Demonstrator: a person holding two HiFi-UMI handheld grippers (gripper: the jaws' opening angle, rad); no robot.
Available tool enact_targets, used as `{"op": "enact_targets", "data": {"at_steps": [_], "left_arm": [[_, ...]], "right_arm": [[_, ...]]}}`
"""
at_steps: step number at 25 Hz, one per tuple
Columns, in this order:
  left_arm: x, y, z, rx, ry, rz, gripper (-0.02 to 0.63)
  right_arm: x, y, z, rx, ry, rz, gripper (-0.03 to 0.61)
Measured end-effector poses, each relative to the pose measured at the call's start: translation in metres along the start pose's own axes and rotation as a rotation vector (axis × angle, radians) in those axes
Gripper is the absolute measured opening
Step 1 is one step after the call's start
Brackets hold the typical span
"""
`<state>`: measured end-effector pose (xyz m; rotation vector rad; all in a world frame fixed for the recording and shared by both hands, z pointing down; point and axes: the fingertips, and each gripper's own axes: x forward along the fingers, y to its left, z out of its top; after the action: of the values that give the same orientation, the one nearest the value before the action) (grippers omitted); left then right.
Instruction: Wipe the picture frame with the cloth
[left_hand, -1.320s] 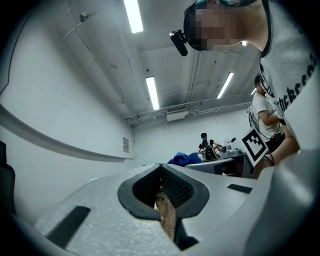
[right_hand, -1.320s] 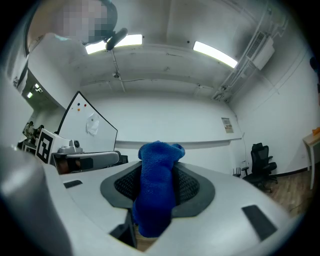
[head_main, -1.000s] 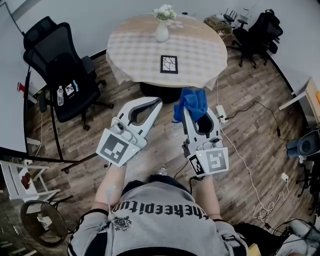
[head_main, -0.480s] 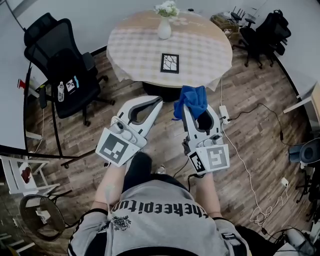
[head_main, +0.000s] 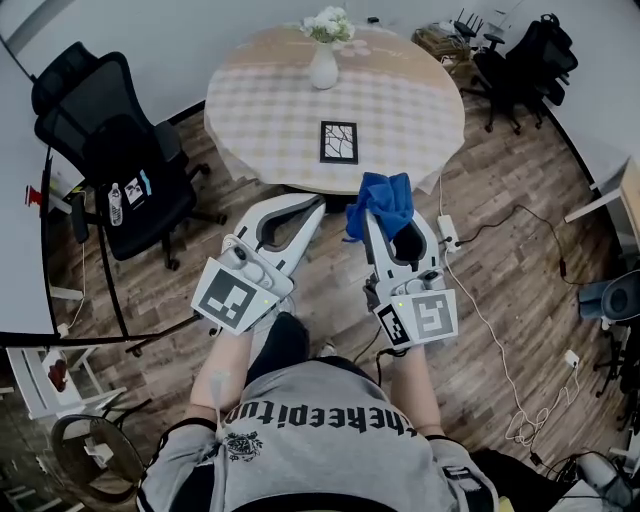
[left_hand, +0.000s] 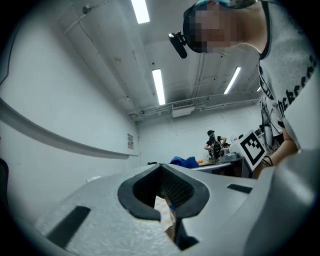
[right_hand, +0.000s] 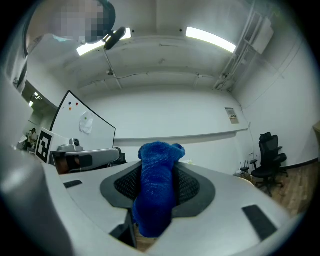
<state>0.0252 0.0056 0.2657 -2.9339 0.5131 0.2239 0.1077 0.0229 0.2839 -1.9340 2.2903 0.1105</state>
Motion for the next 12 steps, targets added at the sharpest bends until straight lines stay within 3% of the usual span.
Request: {"op": "enact_targets", "data": {"at_steps": [12], "left_arm": [[0.033,0.081,-0.016,-0.02,-0.006,-0.091,0.017]], "right_arm": [[0.078,-0.016,-0.011,-0.015,0.004,-0.096,0.153]]}}
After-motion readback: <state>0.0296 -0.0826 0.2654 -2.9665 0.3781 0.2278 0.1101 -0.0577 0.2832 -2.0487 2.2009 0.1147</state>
